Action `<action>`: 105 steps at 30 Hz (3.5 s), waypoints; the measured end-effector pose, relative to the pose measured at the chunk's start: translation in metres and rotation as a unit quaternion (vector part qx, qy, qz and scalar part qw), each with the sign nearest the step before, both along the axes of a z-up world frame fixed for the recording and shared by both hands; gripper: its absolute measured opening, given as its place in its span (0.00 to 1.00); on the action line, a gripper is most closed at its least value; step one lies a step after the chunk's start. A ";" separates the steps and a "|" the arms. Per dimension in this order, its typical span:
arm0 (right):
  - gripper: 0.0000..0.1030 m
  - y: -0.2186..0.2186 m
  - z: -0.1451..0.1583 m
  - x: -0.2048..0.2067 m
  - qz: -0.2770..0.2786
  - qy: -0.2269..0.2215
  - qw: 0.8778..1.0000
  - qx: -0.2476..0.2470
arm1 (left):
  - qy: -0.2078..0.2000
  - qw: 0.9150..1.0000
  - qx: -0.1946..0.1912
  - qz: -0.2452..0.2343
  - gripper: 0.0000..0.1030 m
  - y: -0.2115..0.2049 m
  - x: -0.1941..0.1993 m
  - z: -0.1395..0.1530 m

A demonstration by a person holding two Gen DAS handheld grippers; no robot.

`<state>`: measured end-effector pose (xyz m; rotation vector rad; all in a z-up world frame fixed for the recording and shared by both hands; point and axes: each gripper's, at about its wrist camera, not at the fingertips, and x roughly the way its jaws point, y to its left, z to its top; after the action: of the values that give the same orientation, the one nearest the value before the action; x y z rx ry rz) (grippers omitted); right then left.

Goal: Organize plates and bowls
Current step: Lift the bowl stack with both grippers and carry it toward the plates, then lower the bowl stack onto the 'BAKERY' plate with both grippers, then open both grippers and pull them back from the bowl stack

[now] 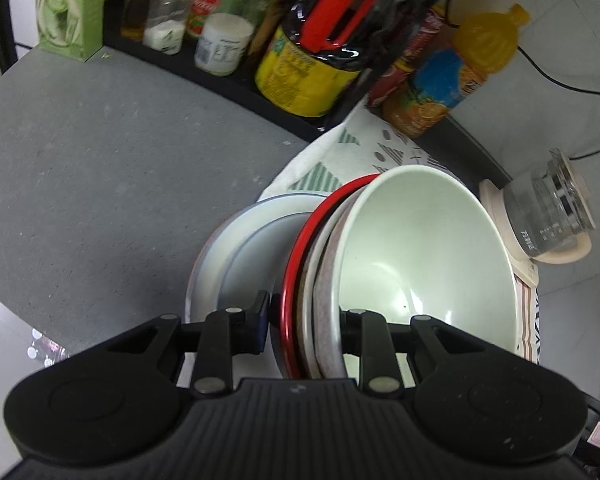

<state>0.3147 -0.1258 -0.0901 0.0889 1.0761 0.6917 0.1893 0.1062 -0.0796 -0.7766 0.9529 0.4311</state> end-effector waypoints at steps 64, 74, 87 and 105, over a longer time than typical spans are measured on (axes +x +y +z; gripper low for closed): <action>1.00 -0.077 0.045 -0.062 -0.184 -0.108 0.977 0.012 | -0.046 0.983 0.112 -0.138 0.91 -0.034 -0.010 0.058; 1.00 -0.124 0.065 -0.117 -0.227 -0.153 0.962 -0.006 | -0.067 0.973 0.143 -0.168 1.00 -0.057 -0.063 0.087; 1.00 -0.152 0.087 -0.215 -0.252 -0.189 0.949 -0.008 | -0.106 0.953 0.174 -0.226 1.00 -0.079 -0.136 0.120; 1.00 -0.170 0.092 -0.295 -0.246 -0.204 0.948 -0.002 | -0.146 0.928 0.197 -0.280 1.00 -0.094 -0.207 0.135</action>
<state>0.0197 -0.2960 0.0023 0.1945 0.6183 0.2368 -0.0174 0.0124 0.0555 -0.1709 0.7314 -0.0039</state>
